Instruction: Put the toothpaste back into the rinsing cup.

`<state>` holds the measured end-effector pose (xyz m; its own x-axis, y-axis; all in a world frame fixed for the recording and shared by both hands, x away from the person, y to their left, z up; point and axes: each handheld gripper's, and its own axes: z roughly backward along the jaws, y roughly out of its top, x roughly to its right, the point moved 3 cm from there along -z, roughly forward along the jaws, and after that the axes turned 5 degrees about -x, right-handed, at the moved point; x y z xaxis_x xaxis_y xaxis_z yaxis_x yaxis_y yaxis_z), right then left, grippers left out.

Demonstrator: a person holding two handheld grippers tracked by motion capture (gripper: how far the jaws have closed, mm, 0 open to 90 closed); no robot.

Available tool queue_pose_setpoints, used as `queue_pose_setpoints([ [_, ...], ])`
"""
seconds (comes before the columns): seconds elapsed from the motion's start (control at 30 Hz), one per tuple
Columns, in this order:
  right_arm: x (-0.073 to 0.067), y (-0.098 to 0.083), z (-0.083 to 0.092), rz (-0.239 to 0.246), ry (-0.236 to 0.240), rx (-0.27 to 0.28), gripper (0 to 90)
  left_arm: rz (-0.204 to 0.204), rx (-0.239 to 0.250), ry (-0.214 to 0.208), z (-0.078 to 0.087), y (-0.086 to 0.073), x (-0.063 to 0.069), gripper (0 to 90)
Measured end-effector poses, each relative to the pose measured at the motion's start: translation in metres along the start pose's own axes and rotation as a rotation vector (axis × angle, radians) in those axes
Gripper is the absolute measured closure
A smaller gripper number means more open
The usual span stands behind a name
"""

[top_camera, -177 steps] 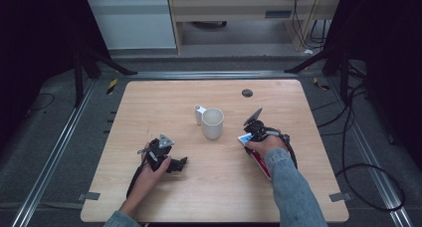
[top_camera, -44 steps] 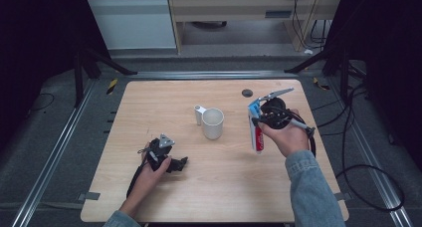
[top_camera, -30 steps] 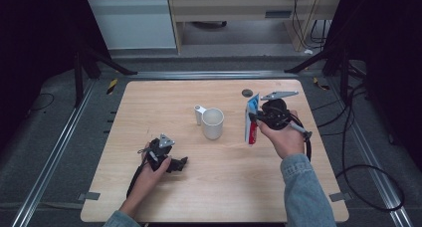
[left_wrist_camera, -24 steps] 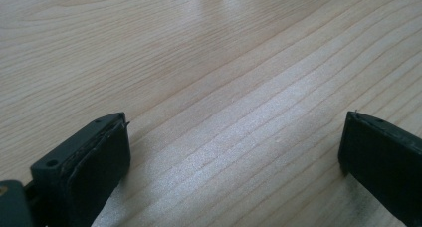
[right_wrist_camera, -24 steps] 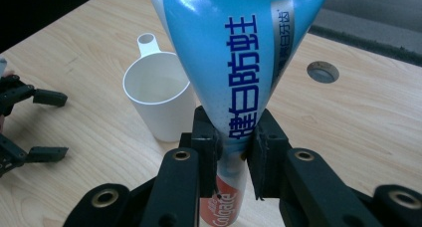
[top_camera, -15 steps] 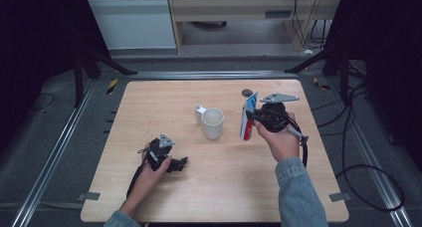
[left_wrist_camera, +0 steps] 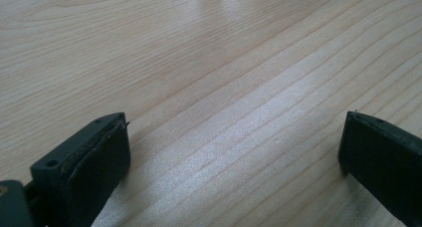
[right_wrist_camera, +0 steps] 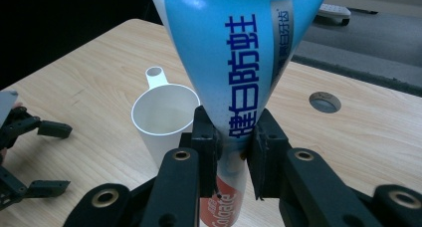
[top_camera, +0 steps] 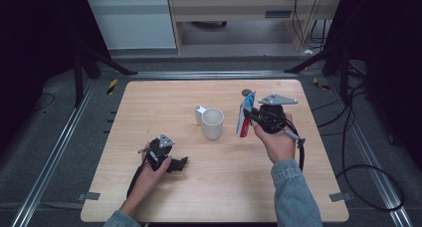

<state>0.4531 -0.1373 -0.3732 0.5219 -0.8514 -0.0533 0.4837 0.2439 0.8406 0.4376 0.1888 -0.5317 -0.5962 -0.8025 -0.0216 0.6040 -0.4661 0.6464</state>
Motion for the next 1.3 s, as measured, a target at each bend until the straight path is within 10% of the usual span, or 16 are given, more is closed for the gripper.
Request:
queue_pose_setpoints([
  [1.3, -0.021, 0.04, 0.019, 0.022, -0.016, 0.084, 75.6, -0.003, -0.001, 0.001, 0.0, 0.0, 0.0, 0.0],
])
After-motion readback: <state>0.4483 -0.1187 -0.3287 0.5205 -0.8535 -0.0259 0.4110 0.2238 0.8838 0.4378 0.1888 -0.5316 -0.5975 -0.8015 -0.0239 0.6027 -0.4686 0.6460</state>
